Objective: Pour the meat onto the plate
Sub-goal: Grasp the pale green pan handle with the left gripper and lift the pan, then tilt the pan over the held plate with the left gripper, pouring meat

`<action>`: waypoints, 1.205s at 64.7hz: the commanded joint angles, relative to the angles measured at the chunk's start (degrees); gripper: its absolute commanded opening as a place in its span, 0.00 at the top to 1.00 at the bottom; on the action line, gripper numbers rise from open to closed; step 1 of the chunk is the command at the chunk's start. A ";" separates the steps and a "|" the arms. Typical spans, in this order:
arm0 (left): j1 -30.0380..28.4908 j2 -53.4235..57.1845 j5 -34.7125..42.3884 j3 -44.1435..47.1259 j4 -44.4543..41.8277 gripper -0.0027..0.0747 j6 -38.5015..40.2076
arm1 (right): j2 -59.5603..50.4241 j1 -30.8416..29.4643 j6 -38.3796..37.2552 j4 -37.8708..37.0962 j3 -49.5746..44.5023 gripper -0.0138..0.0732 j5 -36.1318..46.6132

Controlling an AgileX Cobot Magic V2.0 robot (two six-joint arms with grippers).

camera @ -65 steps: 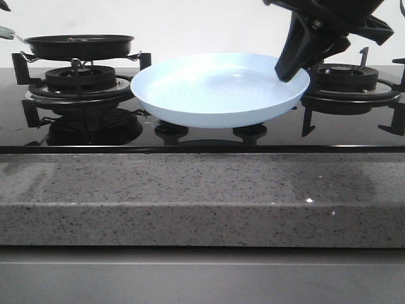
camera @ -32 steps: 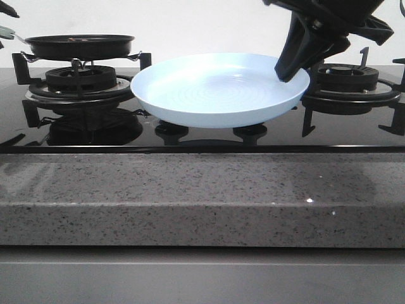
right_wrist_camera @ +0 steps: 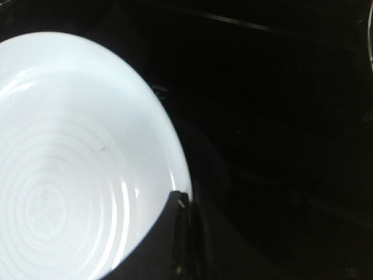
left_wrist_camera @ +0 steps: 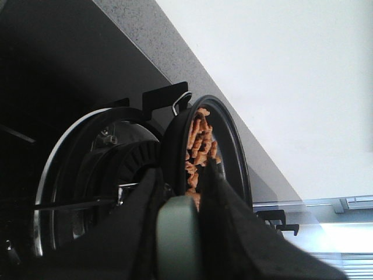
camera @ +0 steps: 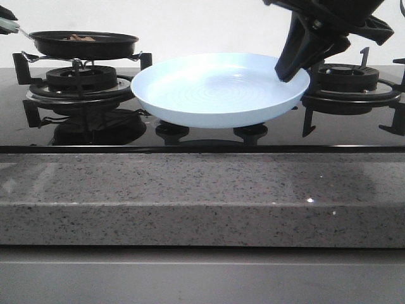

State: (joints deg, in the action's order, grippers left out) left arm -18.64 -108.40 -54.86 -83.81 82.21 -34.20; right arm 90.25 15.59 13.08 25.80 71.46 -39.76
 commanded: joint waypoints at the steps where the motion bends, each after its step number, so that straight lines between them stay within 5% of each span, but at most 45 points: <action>1: 0.16 3.24 -2.34 -1.91 3.80 0.97 -0.13 | -2.18 -0.01 0.40 1.65 1.47 0.98 2.45; 34: 0.16 15.27 -3.85 -1.37 4.02 0.99 -2.10 | -2.18 -0.01 0.40 1.65 1.47 0.98 2.45; 51: 1.55 26.77 -1.28 8.72 4.02 0.99 -7.22 | -2.18 -0.01 0.40 1.65 1.47 0.98 2.45; 78: 14.75 36.58 5.97 17.93 1.68 0.99 -14.31 | -2.18 -0.01 0.40 1.71 1.47 0.98 2.46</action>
State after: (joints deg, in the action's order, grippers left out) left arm -7.05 -74.22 -50.82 -64.39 79.47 -47.08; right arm 90.25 15.59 13.08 25.80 71.46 -39.76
